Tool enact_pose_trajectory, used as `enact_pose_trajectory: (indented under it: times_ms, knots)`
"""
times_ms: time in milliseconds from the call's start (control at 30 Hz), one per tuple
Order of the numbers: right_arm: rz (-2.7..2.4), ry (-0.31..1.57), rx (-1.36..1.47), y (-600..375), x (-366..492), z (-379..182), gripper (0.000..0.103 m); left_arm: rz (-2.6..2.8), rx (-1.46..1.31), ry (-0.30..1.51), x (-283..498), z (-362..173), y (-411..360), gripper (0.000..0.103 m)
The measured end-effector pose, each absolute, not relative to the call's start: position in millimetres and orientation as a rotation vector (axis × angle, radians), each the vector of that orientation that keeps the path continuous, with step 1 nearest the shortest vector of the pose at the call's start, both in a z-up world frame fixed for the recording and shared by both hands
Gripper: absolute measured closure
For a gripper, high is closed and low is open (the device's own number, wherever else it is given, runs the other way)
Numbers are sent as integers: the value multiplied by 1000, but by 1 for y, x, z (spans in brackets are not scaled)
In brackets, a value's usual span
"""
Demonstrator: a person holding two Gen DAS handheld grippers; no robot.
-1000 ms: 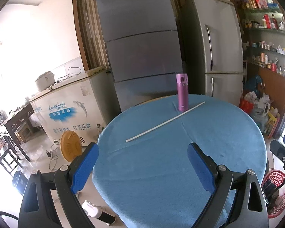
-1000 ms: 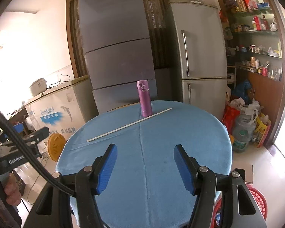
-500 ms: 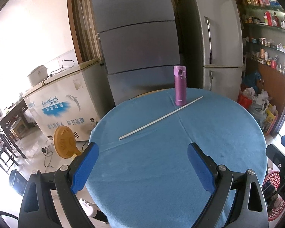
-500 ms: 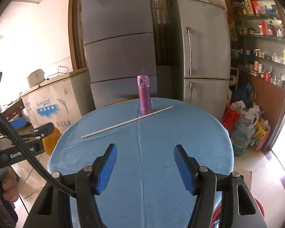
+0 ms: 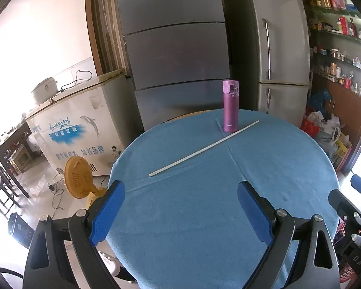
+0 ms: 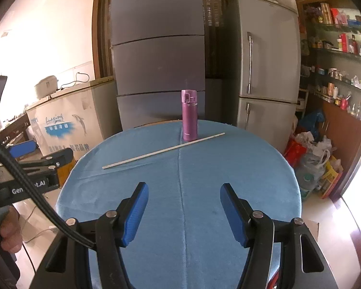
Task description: Collect trash
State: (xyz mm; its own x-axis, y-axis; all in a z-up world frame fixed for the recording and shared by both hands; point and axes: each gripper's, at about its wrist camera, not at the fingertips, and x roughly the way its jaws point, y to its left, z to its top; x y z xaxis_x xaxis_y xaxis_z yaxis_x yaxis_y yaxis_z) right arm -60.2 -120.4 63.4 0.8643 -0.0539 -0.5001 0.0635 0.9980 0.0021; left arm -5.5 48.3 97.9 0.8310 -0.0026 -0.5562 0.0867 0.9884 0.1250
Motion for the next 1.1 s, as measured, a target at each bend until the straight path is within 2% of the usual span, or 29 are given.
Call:
enact_pose_trajectory:
  times_ms: [1100]
  knots:
    - [-104, 547, 86, -152, -62, 56, 37, -123, 190, 593, -9, 96, 13, 9]
